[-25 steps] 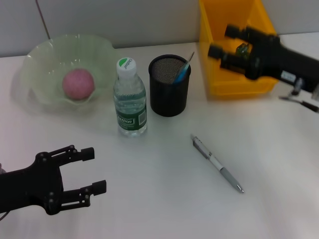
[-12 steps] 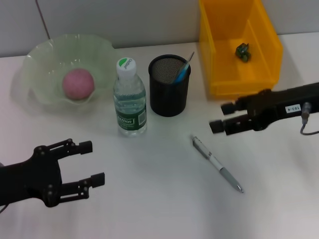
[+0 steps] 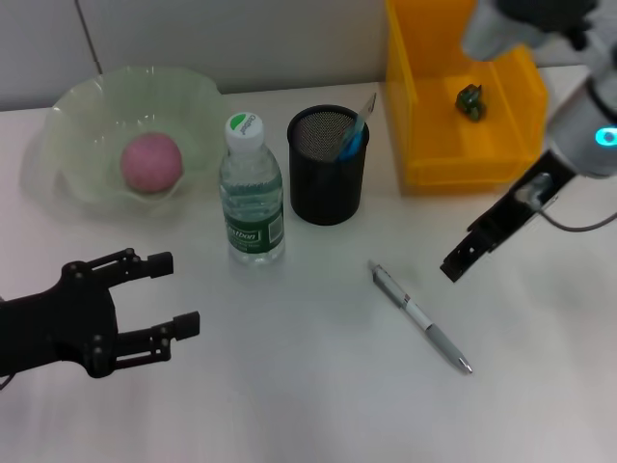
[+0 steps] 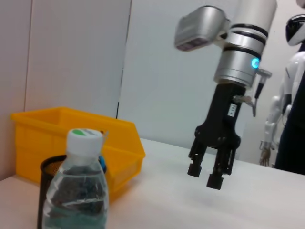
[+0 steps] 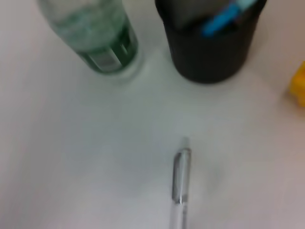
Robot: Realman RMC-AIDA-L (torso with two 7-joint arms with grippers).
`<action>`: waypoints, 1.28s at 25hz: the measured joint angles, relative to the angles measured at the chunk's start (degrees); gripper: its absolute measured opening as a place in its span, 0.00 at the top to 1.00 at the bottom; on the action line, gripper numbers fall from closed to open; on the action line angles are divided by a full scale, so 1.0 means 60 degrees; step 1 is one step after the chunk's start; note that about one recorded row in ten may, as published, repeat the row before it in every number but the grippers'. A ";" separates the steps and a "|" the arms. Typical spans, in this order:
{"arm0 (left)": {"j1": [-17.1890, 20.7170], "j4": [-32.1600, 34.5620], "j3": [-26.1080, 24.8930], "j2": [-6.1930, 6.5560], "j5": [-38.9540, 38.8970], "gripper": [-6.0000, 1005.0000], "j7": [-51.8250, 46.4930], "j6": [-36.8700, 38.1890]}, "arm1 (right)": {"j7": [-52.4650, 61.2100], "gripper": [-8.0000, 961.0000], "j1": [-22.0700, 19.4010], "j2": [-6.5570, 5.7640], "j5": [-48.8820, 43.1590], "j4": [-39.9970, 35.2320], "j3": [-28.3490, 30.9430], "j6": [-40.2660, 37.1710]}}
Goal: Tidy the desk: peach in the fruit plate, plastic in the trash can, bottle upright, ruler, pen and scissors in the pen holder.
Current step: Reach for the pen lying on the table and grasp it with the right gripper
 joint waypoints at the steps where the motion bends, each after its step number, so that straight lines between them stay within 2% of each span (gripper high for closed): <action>1: -0.0043 0.0016 0.0089 -0.0006 0.0043 0.19 -0.0002 -0.0017 | 0.0000 0.20 0.0000 0.0000 0.0000 0.0000 0.0000 0.0000; 5: -0.0056 0.0029 0.0193 0.0001 0.0080 0.19 -0.0004 -0.0020 | 0.0631 0.20 0.0714 0.0043 -0.0092 0.0910 -0.0463 0.0154; 10: -0.0056 0.0171 0.0472 0.0020 0.0358 0.19 0.0007 0.0026 | 0.0897 0.20 0.1196 0.0081 -0.0080 0.1750 -0.0680 0.0533; 18: -0.0098 0.0201 0.0641 -0.0007 0.0574 0.19 0.0080 0.0035 | 0.0999 0.20 0.1417 0.0103 -0.0089 0.2683 -0.0903 0.1197; 25: -0.0161 0.0201 0.0804 -0.0009 0.0578 0.19 0.0062 0.0060 | 0.1533 0.20 0.1454 0.0129 0.0345 0.2922 -0.2142 0.1826; 32: -0.0187 0.0261 0.0887 0.0001 0.0590 0.19 0.0001 0.0024 | 0.1995 0.20 0.1421 0.0150 0.0783 0.3225 -0.2972 0.2133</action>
